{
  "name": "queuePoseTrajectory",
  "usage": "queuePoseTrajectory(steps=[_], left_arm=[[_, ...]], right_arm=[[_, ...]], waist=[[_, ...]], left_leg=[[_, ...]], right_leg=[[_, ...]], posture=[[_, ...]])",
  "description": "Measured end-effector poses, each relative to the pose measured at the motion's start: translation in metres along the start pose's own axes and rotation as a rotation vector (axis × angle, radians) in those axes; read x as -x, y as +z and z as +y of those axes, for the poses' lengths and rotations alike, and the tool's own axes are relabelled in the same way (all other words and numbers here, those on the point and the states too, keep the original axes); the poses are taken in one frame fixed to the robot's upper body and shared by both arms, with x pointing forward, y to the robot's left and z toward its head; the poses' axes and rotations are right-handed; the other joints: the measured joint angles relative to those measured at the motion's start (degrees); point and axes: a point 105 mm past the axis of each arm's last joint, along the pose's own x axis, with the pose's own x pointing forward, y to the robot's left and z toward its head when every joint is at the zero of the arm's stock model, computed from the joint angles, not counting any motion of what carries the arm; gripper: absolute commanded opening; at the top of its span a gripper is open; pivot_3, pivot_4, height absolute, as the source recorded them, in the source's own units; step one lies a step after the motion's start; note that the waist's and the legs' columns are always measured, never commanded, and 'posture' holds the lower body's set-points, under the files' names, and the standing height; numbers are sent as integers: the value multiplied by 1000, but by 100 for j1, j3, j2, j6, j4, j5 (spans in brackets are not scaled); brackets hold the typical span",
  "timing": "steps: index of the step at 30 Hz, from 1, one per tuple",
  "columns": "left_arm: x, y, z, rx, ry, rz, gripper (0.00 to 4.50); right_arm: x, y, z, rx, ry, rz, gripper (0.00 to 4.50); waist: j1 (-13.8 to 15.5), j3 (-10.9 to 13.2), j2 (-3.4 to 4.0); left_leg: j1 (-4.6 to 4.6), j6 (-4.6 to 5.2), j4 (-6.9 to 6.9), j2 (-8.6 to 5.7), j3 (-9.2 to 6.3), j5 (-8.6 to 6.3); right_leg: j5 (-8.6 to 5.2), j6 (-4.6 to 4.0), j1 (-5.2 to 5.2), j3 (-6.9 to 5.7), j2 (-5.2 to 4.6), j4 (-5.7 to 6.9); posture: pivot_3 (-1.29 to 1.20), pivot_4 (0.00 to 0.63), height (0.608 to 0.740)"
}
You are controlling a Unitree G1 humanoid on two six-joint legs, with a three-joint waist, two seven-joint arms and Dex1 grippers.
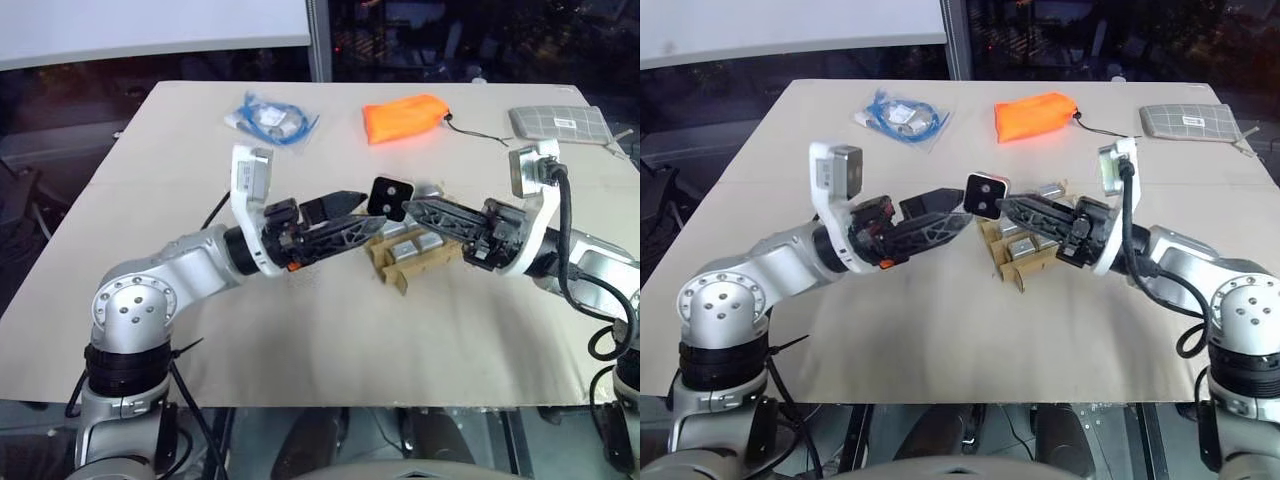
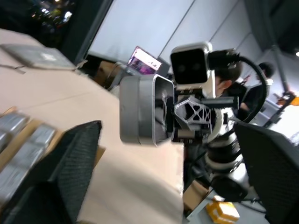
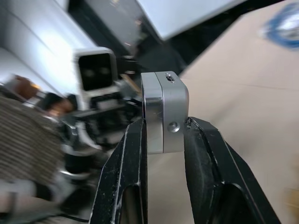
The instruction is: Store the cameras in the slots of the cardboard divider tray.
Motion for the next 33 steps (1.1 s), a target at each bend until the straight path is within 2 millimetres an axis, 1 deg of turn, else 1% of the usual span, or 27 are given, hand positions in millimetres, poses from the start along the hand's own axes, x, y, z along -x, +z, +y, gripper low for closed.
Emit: queuePoseTrajectory(steps=[2,4,5,6,7,9,11,12,15,18,25,33], left_arm=[[7,-5,6,-46,63,22,4500],[17,-11,13,-152,139,52,4500],[20,-14,14,-198,161,61,4500],[22,-15,15,-218,169,64,4500],[27,-18,14,-261,170,64,4500],[38,-36,9,-278,151,90,4500],[50,-50,9,-288,156,116,4500],[53,-53,9,-307,155,126,4500],[59,-56,7,-362,156,142,4500],[64,-62,6,-369,167,154,4500],[70,-67,6,-376,196,147,4500],[68,-67,2,-396,190,144,4500]], right_arm=[[13,6,-20,166,-121,65,557],[30,15,-48,437,-269,180,557],[34,17,-57,530,-303,223,557],[36,17,-62,572,-318,246,557],[33,17,-71,704,-313,307,557],[37,13,-90,904,-307,440,557],[40,8,-109,1044,-275,559,557],[40,3,-115,1082,-250,601,557],[36,-10,-125,1169,-156,684,557],[36,-8,-127,1241,-92,729,557],[43,-9,-125,1246,-23,783,557],[52,-6,-126,1259,-17,852,557]], waist=[[3,1,1],[1,1,1],[-10,1,1],[-9,1,1],[-50,1,2],[-82,1,6],[-81,4,3],[-69,5,3],[-10,6,4],[-7,5,2],[5,5,4],[70,5,4]], left_leg=[[-1,0,0,-2,4,0],[1,0,-1,-1,9,0],[3,-4,-4,2,14,2],[2,-4,-6,4,12,2],[7,-5,-8,8,28,2],[11,-22,-19,8,37,12],[8,-21,-18,11,33,11],[6,-21,-18,12,29,11],[4,-17,-17,11,24,8],[5,0,-16,10,19,-3],[4,1,-16,10,10,-3],[2,1,-17,7,6,-4]], right_leg=[[0,1,0,1,0,-2],[-1,2,0,1,1,-8],[-1,1,0,2,2,-9],[-1,1,1,2,2,-10],[-1,1,-2,17,6,-10],[-2,1,-1,21,5,-13],[-1,1,-3,19,5,-17],[-1,0,-3,16,5,-17],[-1,0,-2,14,0,-20],[0,0,0,13,-2,-21],[0,-1,1,5,-1,-20],[0,-2,1,1,-4,-23]], posture=[[0,150,740],[0,150,740],[0,150,740],[0,150,740],[0,150,740],[0,150,740],[0,150,740],[0,150,740],[0,150,740],[0,150,740],[0,150,740],[0,150,740]])
